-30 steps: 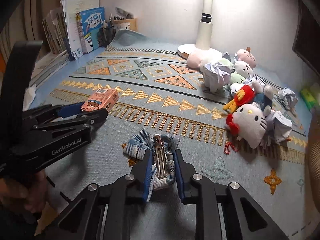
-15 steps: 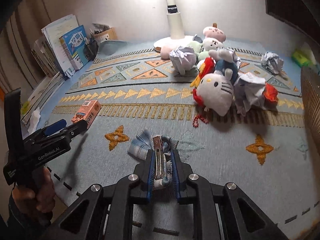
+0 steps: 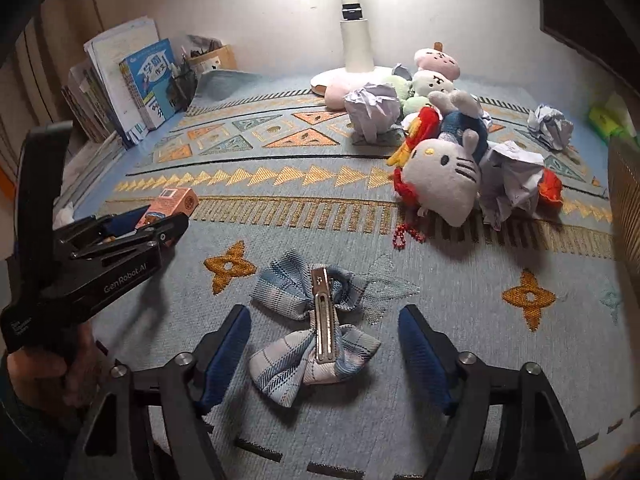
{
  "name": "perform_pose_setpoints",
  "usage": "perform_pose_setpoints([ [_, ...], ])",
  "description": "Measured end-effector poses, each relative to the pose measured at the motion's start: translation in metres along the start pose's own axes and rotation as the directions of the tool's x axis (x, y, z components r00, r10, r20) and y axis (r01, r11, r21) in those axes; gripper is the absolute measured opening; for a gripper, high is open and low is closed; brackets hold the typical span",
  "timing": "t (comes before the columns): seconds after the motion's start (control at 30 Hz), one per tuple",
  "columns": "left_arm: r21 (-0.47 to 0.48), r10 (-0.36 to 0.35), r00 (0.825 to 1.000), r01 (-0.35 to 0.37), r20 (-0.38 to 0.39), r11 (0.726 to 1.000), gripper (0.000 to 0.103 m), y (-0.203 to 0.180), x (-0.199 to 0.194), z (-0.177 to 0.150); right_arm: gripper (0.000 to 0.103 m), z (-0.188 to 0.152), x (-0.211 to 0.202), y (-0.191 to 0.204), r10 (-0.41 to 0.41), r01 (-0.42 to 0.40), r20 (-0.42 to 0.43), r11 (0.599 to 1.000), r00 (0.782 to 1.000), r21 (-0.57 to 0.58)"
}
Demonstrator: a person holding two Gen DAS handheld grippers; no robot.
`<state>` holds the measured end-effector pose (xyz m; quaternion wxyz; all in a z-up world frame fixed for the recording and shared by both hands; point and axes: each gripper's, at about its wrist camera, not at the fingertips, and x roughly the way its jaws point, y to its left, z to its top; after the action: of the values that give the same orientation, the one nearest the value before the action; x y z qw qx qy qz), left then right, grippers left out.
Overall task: Organize objects
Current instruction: 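Grasp the pink box with the left tool while the right tool grasps the plaid bow, then carry both items over the glass bowl and open both tools to drop them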
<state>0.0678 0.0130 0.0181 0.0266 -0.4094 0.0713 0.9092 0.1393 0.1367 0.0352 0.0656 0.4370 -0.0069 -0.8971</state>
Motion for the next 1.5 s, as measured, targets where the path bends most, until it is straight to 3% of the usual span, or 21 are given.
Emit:
perform_pose_setpoints([
  [0.07, -0.006, -0.009, 1.000, 0.009, 0.005, 1.000, 0.038, 0.000, -0.003, -0.002, 0.038, -0.001, 0.001, 0.007, -0.053, 0.053, 0.018, 0.998, 0.998, -0.023],
  [0.1, -0.016, -0.026, 1.000, 0.027, 0.003, 1.000, 0.038, 0.001, -0.005, -0.003, 0.029, -0.001, 0.001, 0.009, -0.056, 0.057, 0.028, 0.998, 0.998, -0.029],
  [0.17, -0.029, -0.055, 0.998, 0.055, 0.004, 0.998, 0.038, 0.003, -0.009, -0.006, 0.022, 0.000, -0.003, 0.008, -0.041, 0.042, 0.040, 0.999, 0.998, -0.024],
  [0.3, 0.007, -0.112, 0.992, 0.111, 0.057, 0.994, 0.038, -0.012, -0.028, -0.006, 0.022, 0.007, -0.029, -0.007, -0.010, 0.007, 0.103, 1.000, 0.995, 0.030],
  [0.57, 0.087, -0.220, 0.958, 0.207, 0.183, 0.974, 0.038, -0.064, -0.083, 0.027, 0.021, 0.020, -0.112, -0.079, -0.102, 0.049, 0.272, 0.980, 0.957, 0.195],
  [0.7, 0.151, -0.313, 0.917, 0.283, 0.246, 0.947, 0.038, -0.102, -0.110, 0.055, 0.022, 0.025, -0.157, -0.136, -0.222, 0.119, 0.320, 0.943, 0.921, 0.312],
  [0.8, 0.192, -0.402, 0.872, 0.359, 0.278, 0.913, 0.038, -0.137, -0.123, 0.071, 0.022, 0.025, -0.180, -0.175, -0.317, 0.182, 0.320, 0.903, 0.893, 0.388],
  [0.93, 0.240, -0.534, 0.805, 0.482, 0.258, 0.843, 0.038, -0.192, -0.128, 0.087, 0.022, 0.023, -0.196, -0.222, -0.397, 0.224, 0.286, 0.843, 0.872, 0.488],
  [1.07, 0.272, -0.639, 0.747, 0.586, 0.184, 0.763, 0.038, -0.251, -0.117, 0.098, 0.022, 0.015, -0.193, -0.255, -0.426, 0.248, 0.233, 0.804, 0.874, 0.540],
  [1.17, 0.260, -0.680, 0.723, 0.639, 0.119, 0.724, 0.038, -0.283, -0.100, 0.101, 0.025, 0.009, -0.185, -0.271, -0.415, 0.245, 0.206, 0.797, 0.886, 0.553],
  [1.27, 0.272, -0.679, 0.727, 0.637, 0.101, 0.722, 0.038, -0.303, -0.091, 0.101, 0.036, 0.004, -0.175, -0.287, -0.367, 0.209, 0.170, 0.788, 0.915, 0.579],
  [1.33, 0.269, -0.685, 0.725, 0.646, 0.078, 0.714, 0.057, -0.309, -0.086, 0.103, 0.043, 0.001, -0.175, -0.292, -0.371, 0.202, 0.172, 0.775, 0.912, 0.599],
  [1.43, 0.250, -0.711, 0.699, 0.677, 0.075, 0.692, 0.061, -0.303, -0.086, 0.104, 0.044, 0.000, -0.178, -0.287, -0.364, 0.193, 0.184, 0.783, 0.913, 0.591],
  [1.5, 0.243, -0.708, 0.700, 0.674, 0.090, 0.697, 0.069, -0.294, -0.089, 0.103, 0.045, 0.001, -0.178, -0.278, -0.356, 0.190, 0.193, 0.798, 0.914, 0.572],
])
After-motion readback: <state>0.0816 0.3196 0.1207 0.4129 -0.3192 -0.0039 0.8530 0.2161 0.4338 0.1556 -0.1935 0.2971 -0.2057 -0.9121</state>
